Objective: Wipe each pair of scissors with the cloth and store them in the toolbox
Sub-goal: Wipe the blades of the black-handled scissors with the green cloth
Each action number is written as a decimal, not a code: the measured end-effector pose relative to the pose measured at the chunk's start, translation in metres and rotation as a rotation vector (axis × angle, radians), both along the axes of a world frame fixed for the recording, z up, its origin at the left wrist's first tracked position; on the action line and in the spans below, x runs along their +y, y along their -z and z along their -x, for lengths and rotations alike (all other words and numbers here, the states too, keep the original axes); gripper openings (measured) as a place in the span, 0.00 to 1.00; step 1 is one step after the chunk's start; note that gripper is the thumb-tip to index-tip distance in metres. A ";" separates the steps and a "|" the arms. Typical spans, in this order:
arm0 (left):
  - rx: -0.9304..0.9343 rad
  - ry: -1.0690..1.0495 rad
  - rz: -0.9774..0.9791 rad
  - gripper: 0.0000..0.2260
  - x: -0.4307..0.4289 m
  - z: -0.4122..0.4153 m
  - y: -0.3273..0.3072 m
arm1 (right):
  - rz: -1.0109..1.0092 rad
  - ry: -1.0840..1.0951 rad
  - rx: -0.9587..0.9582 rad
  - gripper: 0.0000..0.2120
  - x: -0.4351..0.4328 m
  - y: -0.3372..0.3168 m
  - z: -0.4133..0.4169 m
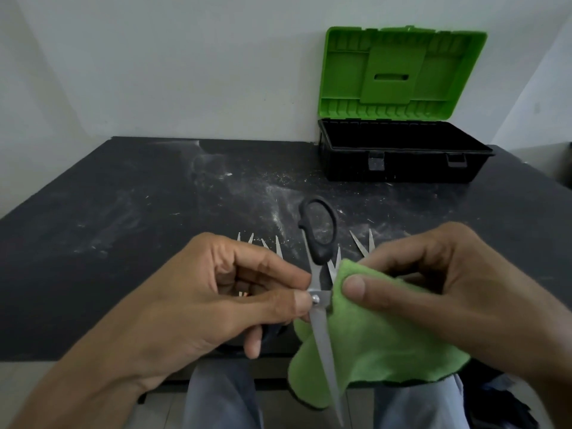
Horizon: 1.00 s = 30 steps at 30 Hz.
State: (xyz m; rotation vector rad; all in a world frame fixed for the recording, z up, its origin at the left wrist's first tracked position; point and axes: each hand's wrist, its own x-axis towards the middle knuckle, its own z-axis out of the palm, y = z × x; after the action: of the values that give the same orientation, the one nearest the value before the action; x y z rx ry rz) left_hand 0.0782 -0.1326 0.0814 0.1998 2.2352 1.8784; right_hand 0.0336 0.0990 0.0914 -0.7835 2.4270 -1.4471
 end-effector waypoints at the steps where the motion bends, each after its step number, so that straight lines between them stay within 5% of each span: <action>1: -0.001 0.010 0.004 0.08 0.002 0.000 0.000 | -0.002 -0.020 -0.013 0.09 -0.001 0.000 -0.001; 30: -0.037 -0.045 -0.049 0.10 -0.001 0.005 0.000 | 0.083 0.015 -0.031 0.07 0.022 0.006 0.016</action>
State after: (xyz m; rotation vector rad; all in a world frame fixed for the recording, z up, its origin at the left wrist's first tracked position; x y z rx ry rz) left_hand 0.0737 -0.1338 0.0819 0.1232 2.1891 1.9448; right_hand 0.0172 0.1209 0.0855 -0.7564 2.3685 -1.5621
